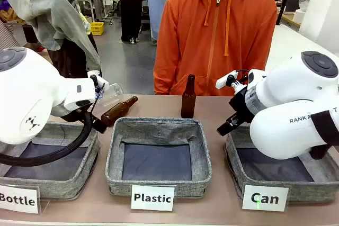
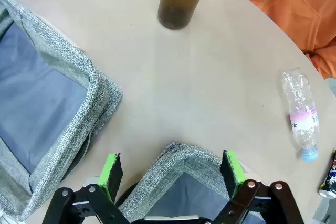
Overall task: Sort the can waste into the basket.
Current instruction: Pick up the can waste from the table and place it in the right Fabric basket.
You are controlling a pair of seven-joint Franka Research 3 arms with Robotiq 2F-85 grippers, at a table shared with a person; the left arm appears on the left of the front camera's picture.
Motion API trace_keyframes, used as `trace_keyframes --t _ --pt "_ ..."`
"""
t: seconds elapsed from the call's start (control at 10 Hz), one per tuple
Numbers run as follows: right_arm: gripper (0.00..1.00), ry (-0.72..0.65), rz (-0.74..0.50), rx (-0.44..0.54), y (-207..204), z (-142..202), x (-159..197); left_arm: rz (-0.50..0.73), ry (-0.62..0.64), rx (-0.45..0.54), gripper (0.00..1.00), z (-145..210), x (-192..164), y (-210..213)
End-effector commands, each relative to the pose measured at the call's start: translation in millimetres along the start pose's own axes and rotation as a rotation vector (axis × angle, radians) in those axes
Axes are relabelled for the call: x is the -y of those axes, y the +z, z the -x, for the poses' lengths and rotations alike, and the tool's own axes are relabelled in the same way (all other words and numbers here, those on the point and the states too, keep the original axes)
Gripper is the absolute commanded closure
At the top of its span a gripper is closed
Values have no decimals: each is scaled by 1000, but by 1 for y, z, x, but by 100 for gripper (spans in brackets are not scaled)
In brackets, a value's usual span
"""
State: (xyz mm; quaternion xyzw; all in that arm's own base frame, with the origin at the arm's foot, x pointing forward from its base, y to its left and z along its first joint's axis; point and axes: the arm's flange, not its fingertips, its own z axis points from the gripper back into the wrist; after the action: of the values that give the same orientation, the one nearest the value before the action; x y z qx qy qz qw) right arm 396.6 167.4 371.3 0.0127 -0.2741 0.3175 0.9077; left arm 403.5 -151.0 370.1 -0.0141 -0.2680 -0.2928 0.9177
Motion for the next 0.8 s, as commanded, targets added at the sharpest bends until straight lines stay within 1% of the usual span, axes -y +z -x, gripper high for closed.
trace_keyframes --t 0.0,0.7 --pt "0 0 0 0 0 0 0 0 0 0 0 0 0 0" --pt "0 0 0 0 0 0 0 0 0 0 0 0 0 0"
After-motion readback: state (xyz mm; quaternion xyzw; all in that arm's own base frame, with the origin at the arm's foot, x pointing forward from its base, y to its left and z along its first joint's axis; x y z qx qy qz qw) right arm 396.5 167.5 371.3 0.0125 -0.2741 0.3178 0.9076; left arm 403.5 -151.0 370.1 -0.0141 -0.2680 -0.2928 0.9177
